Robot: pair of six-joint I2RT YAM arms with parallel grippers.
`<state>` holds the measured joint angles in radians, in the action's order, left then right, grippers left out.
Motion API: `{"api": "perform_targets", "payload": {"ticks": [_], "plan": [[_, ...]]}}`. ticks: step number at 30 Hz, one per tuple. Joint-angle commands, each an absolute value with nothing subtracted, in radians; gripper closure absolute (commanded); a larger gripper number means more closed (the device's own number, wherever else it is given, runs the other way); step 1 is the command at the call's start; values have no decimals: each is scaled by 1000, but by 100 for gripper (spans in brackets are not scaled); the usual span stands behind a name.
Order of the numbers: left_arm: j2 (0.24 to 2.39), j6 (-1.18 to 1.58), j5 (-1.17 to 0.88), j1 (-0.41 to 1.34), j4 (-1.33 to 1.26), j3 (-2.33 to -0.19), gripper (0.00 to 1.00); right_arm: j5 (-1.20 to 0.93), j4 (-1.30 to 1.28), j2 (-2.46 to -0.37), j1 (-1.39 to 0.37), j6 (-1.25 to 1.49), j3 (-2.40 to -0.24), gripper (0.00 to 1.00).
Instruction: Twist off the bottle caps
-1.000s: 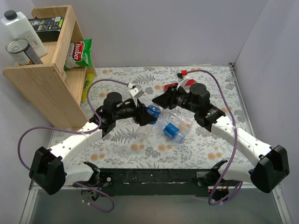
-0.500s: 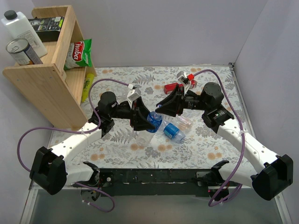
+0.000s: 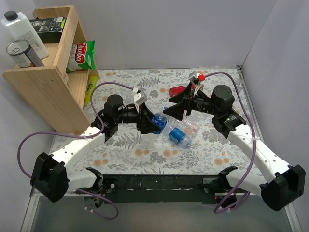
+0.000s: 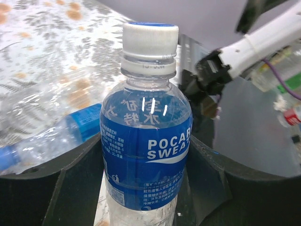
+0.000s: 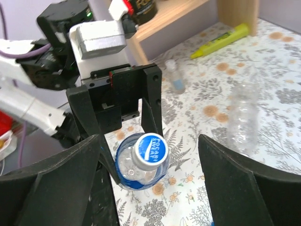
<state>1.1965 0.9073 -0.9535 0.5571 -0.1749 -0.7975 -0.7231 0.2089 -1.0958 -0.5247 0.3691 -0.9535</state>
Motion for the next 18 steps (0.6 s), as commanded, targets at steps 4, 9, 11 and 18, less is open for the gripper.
{"api": "perform_targets", "payload": {"ticks": [4,9,11,18], "plan": [[1135,819,-513,600,-58,-833,97,-342,72,-1028,-554,440,-999,13],[1152,838,-307,612,-12,-842,98,-175,48,-1058,-653,509,-1009,25],[1155,841,-311,614,-14,-842,98,-128,49,-1092,-705,511,-1020,30],[1161,831,-302,629,-12,-841,98,-38,67,-1160,-755,561,-1046,36]]}}
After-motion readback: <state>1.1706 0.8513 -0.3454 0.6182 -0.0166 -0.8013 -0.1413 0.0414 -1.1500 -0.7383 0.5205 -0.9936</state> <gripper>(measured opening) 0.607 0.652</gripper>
